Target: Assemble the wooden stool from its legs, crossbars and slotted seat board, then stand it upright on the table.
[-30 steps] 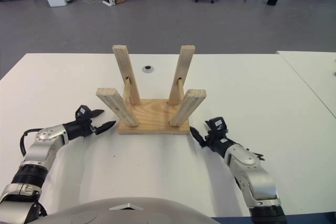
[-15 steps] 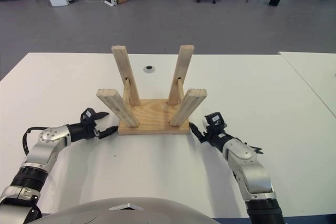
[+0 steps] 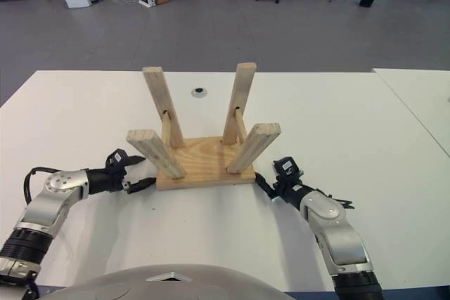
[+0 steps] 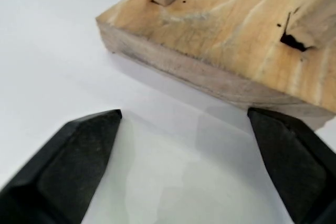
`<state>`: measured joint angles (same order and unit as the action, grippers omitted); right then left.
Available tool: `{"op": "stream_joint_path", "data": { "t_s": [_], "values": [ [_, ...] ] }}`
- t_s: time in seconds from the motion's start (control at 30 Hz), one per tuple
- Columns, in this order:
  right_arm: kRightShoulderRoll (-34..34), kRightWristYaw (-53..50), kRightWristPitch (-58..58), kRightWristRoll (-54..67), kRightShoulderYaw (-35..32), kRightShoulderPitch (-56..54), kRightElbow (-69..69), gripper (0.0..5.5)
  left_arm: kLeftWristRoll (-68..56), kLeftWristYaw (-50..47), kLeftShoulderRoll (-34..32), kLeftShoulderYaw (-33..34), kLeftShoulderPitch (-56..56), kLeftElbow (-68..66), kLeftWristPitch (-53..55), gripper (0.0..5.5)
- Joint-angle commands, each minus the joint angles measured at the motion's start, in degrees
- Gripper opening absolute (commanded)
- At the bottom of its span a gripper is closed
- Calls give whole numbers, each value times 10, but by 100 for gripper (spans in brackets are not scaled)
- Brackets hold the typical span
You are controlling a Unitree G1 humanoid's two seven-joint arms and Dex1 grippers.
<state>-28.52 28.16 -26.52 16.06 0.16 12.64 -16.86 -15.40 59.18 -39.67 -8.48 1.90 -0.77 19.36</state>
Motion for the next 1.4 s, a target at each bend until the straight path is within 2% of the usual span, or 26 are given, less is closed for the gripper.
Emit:
{"op": "stream_joint_path", "data": {
  "t_s": [0.03,0.17,0.43,0.53,0.6,0.8,1.03,1.1,1.23,1.4],
  "values": [
    [-2,41,-51,90,-8,-29,-124,380,-99,60,-11,32,83,71,87,446],
    [-18,38,-105,143,-36,-19,-203,380,-95,56,-20,49,111,47,89,446],
    [-25,20,-74,99,-66,16,-143,380,-2,63,-77,44,68,-87,-6,446],
    [-30,21,-44,58,-50,24,-87,380,23,62,-78,36,48,-121,-40,446],
    [-41,24,-10,2,-9,24,-31,380,30,55,-65,29,34,-120,-48,446],
    [-29,40,43,-50,52,28,30,380,43,31,-29,1,4,-73,-48,446],
    [-23,72,29,-2,45,51,-47,380,37,13,-22,-5,-23,-16,-23,446],
    [-21,92,8,33,47,45,-88,380,41,-13,4,-7,6,-14,-22,446],
    [-49,112,-36,76,27,54,-167,380,34,-29,36,-26,47,50,3,446],
    [-46,93,-89,144,-39,53,-241,380,-31,-8,23,10,65,166,94,446]
  ]
}}
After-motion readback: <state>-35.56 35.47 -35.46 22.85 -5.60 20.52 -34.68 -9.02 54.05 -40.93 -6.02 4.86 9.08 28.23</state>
